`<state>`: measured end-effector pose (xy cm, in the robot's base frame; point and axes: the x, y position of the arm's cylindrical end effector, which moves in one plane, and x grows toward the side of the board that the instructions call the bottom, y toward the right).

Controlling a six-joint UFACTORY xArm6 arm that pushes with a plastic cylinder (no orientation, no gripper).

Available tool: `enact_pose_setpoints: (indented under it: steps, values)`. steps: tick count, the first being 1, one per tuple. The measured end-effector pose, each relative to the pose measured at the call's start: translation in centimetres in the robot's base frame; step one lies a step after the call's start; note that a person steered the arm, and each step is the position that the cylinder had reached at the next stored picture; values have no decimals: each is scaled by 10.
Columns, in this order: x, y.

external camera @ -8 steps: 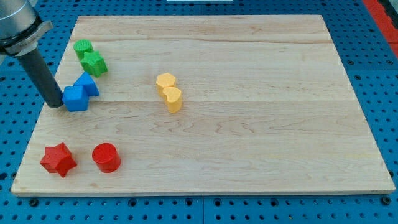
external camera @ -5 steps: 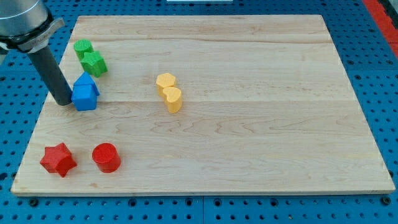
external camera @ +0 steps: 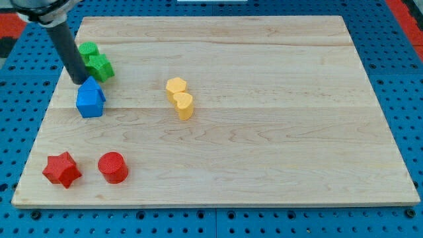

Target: Move the green blocks away from the blue blocks

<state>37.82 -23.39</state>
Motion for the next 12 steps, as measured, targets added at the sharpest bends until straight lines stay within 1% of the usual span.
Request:
enact_pose_setpoints:
  steps: [1,3,4,5,6,7,8,9,10,11,12]
  values:
    - [-3,22]
    - [-62,29]
    - [-68,37]
    - [-24,31]
    - [-4,-8]
    - [-18,-46]
    - [-42,-54]
    - [-76,-49]
    - [-88,-15]
    - [-103,-6]
    - [-87,-58]
